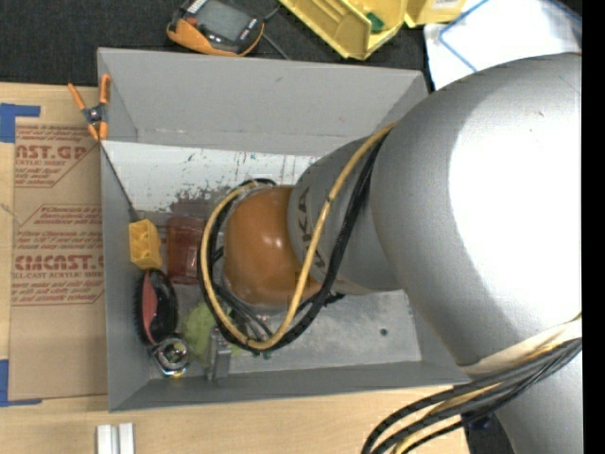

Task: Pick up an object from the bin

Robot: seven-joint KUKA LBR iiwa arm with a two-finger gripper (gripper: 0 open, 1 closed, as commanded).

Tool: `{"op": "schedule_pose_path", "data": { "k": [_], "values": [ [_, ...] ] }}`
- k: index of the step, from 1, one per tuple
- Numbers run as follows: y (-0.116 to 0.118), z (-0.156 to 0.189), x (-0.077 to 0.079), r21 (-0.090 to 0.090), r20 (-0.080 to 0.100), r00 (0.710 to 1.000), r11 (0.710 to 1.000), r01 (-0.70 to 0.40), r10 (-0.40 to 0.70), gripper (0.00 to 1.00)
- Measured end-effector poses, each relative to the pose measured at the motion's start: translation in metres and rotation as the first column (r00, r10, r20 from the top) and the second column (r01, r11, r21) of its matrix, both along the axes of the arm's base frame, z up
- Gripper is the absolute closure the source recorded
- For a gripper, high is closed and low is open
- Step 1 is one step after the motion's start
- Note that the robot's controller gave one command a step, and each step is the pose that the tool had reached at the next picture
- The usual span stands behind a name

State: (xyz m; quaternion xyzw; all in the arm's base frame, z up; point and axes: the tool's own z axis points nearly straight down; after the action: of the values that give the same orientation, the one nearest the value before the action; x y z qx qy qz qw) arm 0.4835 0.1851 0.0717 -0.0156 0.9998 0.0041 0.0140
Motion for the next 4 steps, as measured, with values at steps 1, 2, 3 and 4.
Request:
{"op": "schedule_pose_path", "data": {
  "k": [1,2,3,4],
  "values": [
    [-0.019,0.000,0.004,-0.006,-0.024,0.992,0.992,-0.126,0.126,1.00],
    [-0.019,0.000,0.004,-0.006,-0.024,0.992,0.992,-0.126,0.126,1.00],
    [-0.019,0.012,0.003,-0.006,-0.028,0.992,0.992,-0.126,0.126,1.00],
    [-0.019,0.052,0.001,-0.008,-0.036,0.991,0.992,-0.126,0.126,1.00]
  ]
}}
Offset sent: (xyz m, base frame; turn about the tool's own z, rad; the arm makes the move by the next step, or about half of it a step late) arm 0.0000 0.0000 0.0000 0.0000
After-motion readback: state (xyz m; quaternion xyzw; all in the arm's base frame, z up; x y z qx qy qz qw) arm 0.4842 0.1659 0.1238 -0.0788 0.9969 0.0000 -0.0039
